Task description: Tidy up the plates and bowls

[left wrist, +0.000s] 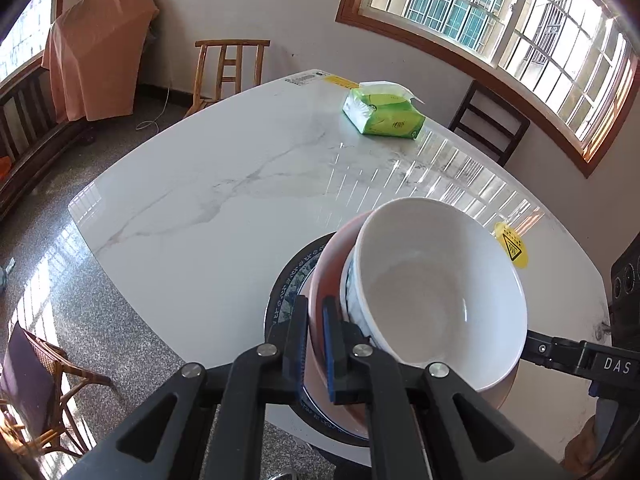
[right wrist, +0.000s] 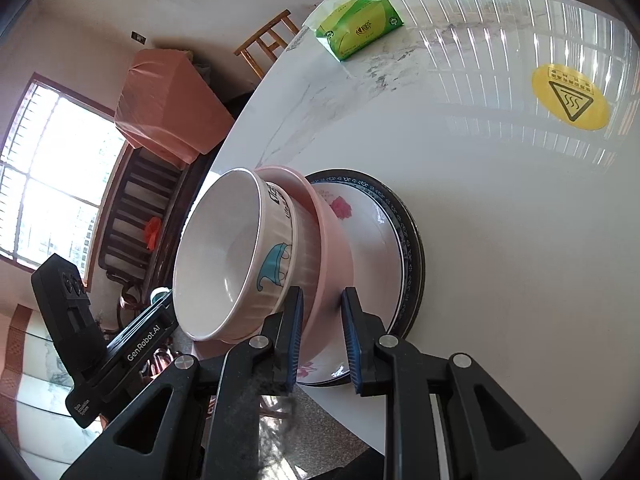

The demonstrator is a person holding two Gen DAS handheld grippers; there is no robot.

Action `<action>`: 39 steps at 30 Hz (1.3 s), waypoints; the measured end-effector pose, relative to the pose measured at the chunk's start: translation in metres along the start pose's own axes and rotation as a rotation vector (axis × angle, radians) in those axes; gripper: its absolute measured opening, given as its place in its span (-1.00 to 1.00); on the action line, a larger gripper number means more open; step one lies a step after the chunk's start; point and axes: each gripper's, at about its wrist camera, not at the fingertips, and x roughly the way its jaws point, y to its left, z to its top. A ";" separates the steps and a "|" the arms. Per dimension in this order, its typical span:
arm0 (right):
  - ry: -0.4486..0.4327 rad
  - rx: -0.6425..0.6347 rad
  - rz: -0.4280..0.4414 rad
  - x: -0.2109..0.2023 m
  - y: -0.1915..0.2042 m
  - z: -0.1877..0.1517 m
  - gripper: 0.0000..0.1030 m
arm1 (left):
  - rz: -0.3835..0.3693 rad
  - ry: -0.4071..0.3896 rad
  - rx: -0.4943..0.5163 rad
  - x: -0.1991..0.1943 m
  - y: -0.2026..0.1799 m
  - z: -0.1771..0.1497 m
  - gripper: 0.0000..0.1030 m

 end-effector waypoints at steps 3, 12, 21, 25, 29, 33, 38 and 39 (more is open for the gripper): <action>-0.031 -0.026 -0.005 0.000 0.004 -0.004 -0.58 | 0.019 -0.070 0.009 -0.003 0.000 -0.003 -0.89; -0.228 -0.185 -0.097 -0.017 0.020 -0.025 -0.13 | 0.119 -0.260 0.075 -0.013 0.001 -0.021 -0.56; -0.437 -0.315 -0.157 -0.037 0.038 -0.062 0.17 | 0.148 -0.383 0.083 -0.021 0.005 -0.039 -0.45; -0.467 -0.310 -0.126 -0.041 0.034 -0.083 0.28 | 0.206 -0.453 0.068 -0.035 0.007 -0.053 -0.44; -0.462 -0.288 -0.109 -0.041 0.026 -0.100 0.32 | 0.229 -0.523 0.056 -0.056 0.012 -0.072 -0.44; -0.464 -0.278 -0.096 -0.047 0.020 -0.114 0.32 | 0.222 -0.544 0.045 -0.076 0.013 -0.087 -0.40; -0.542 -0.314 -0.109 -0.066 0.022 -0.140 0.38 | 0.156 -0.569 0.062 -0.105 -0.001 -0.106 0.01; -0.561 -0.322 -0.112 -0.071 0.023 -0.145 0.40 | 0.142 -0.587 0.066 -0.112 -0.006 -0.110 0.07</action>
